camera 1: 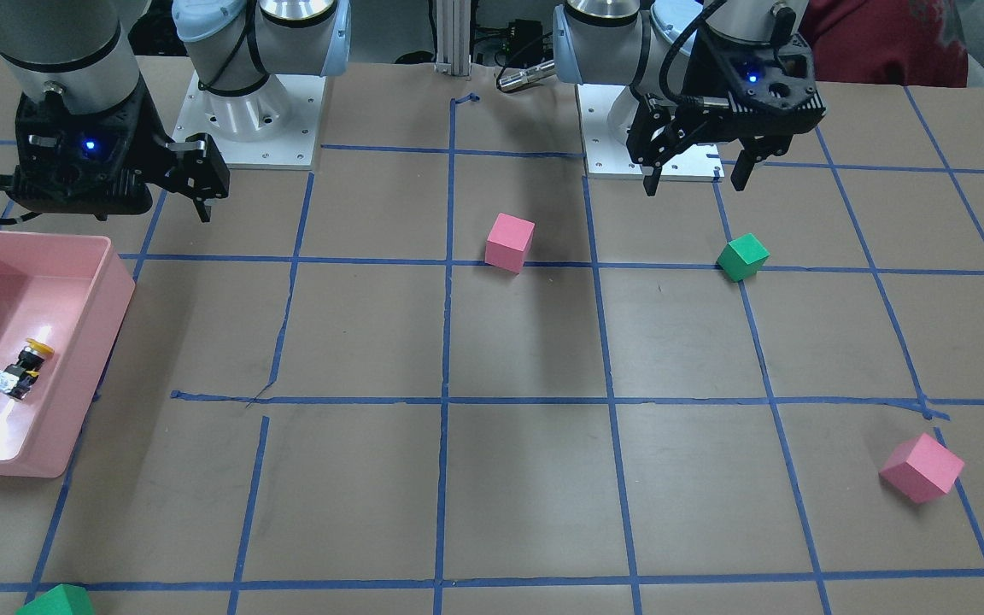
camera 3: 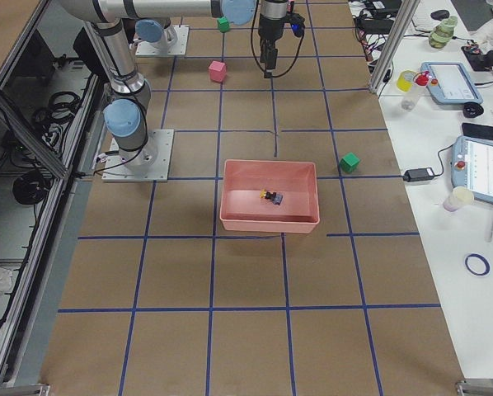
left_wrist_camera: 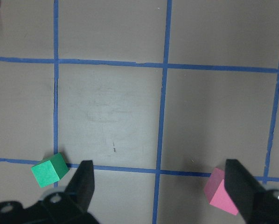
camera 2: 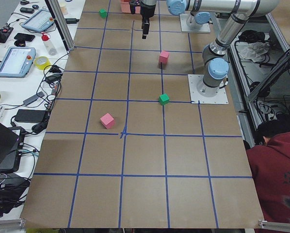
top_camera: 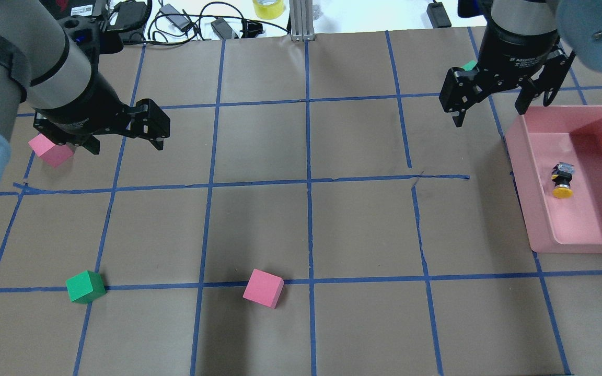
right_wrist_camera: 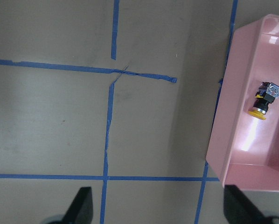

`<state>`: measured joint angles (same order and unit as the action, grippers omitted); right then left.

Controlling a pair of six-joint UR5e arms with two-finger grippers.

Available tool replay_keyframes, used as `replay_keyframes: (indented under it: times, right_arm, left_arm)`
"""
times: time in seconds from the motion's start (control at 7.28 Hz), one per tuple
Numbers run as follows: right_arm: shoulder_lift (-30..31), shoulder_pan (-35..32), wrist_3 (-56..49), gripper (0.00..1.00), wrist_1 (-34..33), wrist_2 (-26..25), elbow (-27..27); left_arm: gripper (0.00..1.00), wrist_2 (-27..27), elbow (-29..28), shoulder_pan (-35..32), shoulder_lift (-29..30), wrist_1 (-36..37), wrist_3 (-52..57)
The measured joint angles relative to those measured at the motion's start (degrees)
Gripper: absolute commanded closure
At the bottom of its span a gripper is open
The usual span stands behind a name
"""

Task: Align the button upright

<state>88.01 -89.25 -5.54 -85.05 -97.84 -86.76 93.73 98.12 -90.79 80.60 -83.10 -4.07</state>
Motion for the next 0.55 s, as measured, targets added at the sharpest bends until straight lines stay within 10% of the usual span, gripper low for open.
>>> replay_keyframes:
  times: [0.55]
  right_arm:
    - [0.0,6.7,-3.8,0.0,-1.9,-0.3,0.2]
  left_arm:
    - [0.0,0.2,-0.3,0.0,0.0,0.0,0.3]
